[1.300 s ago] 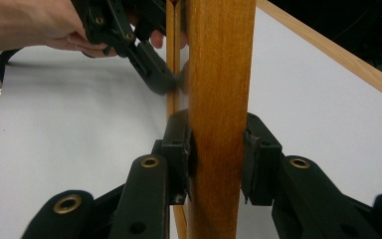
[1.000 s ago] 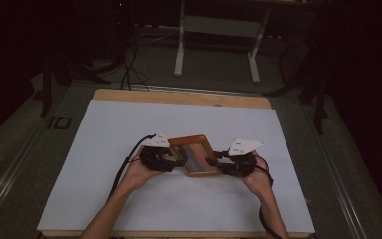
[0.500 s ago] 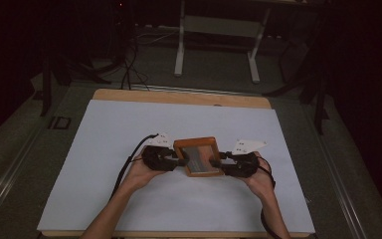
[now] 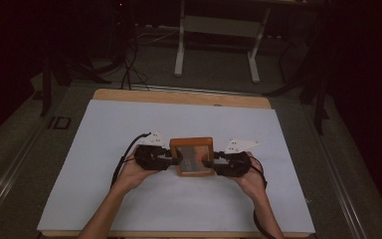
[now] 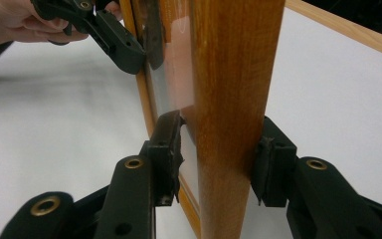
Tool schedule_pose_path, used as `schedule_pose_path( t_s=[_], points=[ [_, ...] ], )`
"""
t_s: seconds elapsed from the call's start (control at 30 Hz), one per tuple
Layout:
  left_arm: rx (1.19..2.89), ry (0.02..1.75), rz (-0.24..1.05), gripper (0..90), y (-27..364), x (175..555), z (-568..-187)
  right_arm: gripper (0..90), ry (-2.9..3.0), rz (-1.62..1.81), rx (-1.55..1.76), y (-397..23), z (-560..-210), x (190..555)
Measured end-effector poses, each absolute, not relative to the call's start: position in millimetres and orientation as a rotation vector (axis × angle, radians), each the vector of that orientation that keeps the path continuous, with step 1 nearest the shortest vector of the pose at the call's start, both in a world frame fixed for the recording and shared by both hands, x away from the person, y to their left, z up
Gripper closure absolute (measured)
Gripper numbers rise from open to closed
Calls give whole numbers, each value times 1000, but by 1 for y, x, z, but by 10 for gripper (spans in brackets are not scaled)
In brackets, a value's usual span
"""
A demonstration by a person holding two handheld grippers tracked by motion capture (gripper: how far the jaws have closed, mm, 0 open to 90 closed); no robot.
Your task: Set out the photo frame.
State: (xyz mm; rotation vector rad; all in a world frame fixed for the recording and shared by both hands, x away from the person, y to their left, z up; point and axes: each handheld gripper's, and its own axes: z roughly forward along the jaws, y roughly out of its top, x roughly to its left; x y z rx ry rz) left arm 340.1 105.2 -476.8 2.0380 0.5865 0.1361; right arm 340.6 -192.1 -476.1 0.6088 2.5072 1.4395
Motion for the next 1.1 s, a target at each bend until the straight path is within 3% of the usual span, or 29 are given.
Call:
schedule_pose_path(
  t_s=[0.5,1.1],
  points=[
    [2028,659,83,654,144,326,-468,593,2564,1560,697,-160,-482,339],
    [1981,741,67,634,151,331,-484,600,2591,1616,838,-151,-506,343]
  ],
)
